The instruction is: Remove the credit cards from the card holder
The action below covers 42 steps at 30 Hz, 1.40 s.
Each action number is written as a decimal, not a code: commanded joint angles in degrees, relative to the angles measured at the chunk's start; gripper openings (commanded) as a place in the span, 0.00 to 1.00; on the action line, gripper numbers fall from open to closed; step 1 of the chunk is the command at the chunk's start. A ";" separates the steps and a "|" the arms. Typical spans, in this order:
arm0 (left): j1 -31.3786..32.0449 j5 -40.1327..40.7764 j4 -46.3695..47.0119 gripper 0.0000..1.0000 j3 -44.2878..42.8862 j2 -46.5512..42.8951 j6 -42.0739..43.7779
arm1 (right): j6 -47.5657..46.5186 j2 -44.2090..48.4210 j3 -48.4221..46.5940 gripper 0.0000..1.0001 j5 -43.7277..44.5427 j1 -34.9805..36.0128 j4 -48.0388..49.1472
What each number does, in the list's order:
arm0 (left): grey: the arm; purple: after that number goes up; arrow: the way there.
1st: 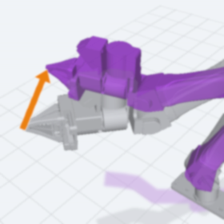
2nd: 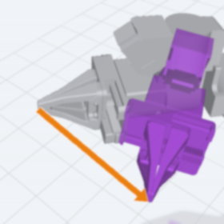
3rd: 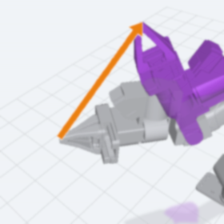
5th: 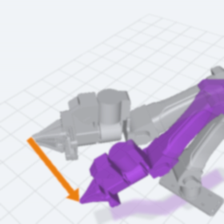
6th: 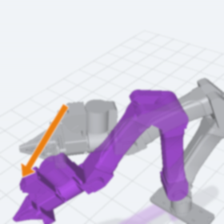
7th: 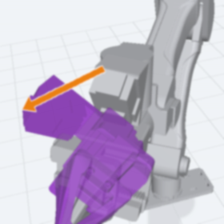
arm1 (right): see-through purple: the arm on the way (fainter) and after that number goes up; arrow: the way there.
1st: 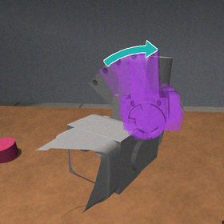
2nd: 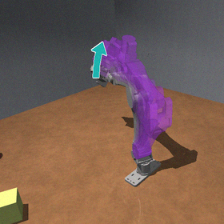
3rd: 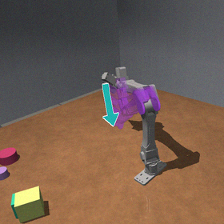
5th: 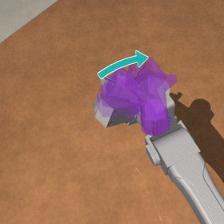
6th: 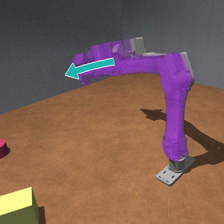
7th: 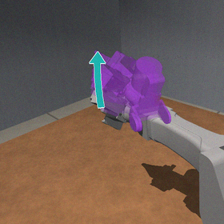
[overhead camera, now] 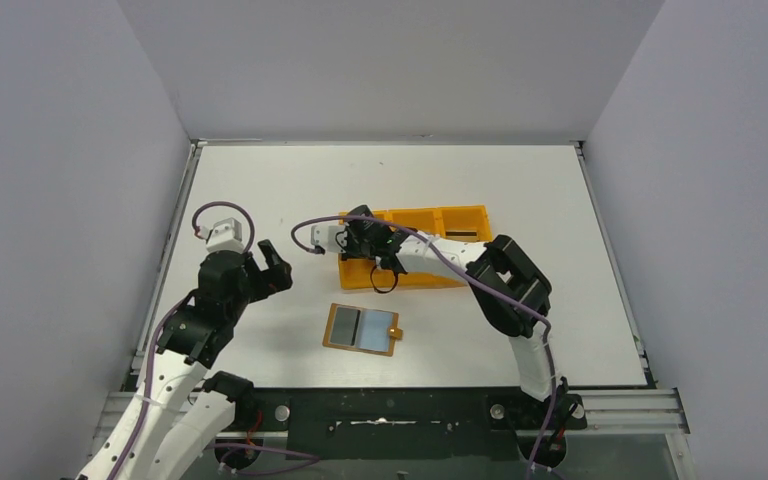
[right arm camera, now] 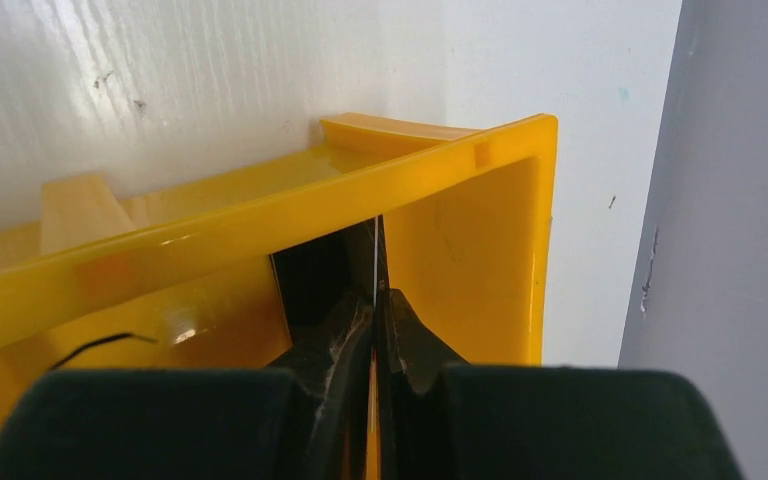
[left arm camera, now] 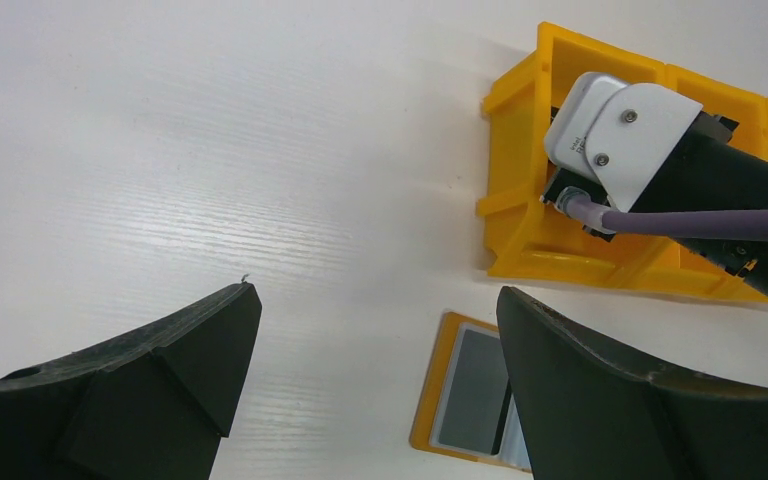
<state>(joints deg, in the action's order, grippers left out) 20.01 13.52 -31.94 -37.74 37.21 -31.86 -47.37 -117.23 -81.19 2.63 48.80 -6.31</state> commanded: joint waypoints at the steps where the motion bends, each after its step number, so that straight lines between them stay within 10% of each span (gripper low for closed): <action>1: -0.67 1.70 1.73 0.90 -1.25 -0.99 0.48 | -2.33 -0.82 -3.77 0.00 2.38 -0.62 2.00; 42: -0.94 6.60 0.44 0.90 -0.95 -6.51 -1.35 | 10.03 2.42 -4.44 0.29 -3.92 -2.61 1.15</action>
<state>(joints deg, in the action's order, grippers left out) 19.38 20.14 -33.28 -37.74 30.50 -33.01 -42.04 -118.80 -82.65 -0.25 46.50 -9.82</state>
